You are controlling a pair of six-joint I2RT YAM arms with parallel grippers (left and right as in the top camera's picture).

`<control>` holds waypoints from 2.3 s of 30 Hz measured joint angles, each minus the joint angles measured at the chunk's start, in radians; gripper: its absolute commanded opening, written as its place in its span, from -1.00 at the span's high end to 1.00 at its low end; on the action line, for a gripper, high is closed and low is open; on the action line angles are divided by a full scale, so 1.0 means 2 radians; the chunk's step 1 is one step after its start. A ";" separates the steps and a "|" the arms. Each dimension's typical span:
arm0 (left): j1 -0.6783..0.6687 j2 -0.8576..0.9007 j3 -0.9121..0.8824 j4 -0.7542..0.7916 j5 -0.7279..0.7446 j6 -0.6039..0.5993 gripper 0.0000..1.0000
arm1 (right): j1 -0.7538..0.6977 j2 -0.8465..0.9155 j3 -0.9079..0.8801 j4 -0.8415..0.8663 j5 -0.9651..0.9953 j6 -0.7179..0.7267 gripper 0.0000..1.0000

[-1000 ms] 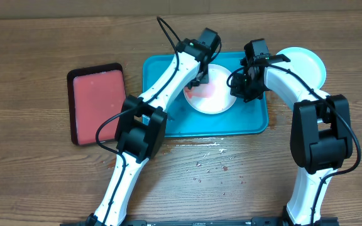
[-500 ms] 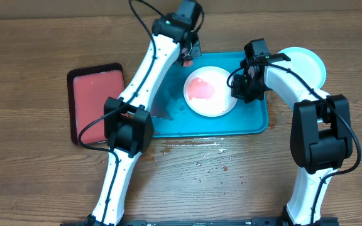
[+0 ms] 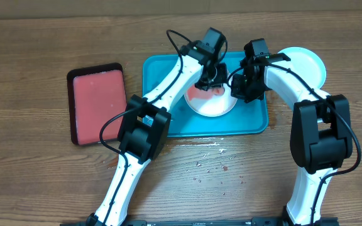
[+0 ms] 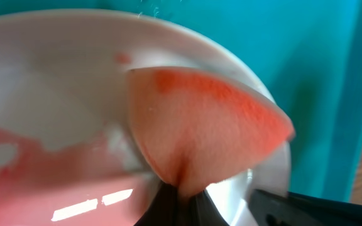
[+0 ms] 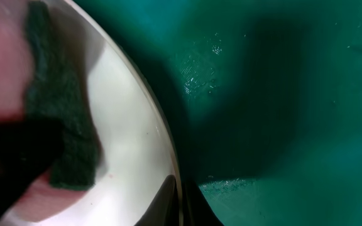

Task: Clean dirty plates on tray and stack at the side
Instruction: 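Scrub the white plate with the sponge in the left gripper, then lift the white plate with right gripper and carry it right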

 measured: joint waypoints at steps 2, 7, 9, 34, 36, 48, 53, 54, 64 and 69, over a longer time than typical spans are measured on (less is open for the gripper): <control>0.002 0.000 0.000 -0.006 -0.016 -0.001 0.92 | 0.000 0.000 0.000 0.001 0.000 0.000 0.93; 0.008 -0.003 0.001 -0.013 -0.096 -0.002 0.91 | 0.000 0.000 0.000 0.000 0.001 0.000 0.93; 0.009 -0.004 0.001 -0.015 -0.138 -0.002 0.91 | 0.000 0.000 0.000 -0.001 0.000 0.000 0.93; 0.090 -0.031 0.096 -0.153 -0.236 -0.056 0.91 | 0.000 -0.016 0.010 -0.005 0.006 -0.041 0.93; 0.104 -0.033 0.097 -0.183 -0.215 -0.057 0.92 | 0.002 -0.033 0.010 -0.003 0.020 -0.047 0.93; 0.165 -0.033 0.097 -0.217 -0.086 0.027 0.91 | 0.091 -0.145 0.010 0.029 0.274 -0.103 0.92; 0.159 -0.033 0.097 -0.219 -0.064 0.045 0.91 | 0.142 -0.145 0.010 0.047 0.417 -0.147 0.93; 0.157 -0.033 0.097 -0.218 -0.063 0.047 0.92 | 0.151 -0.145 0.010 0.052 0.441 -0.158 0.93; 0.155 -0.033 0.097 -0.218 -0.063 0.054 0.92 | 0.230 -0.145 0.010 0.128 0.622 -0.300 0.92; 0.155 -0.033 0.097 -0.218 -0.063 0.054 0.92 | 0.248 -0.145 0.010 0.155 0.659 -0.347 0.92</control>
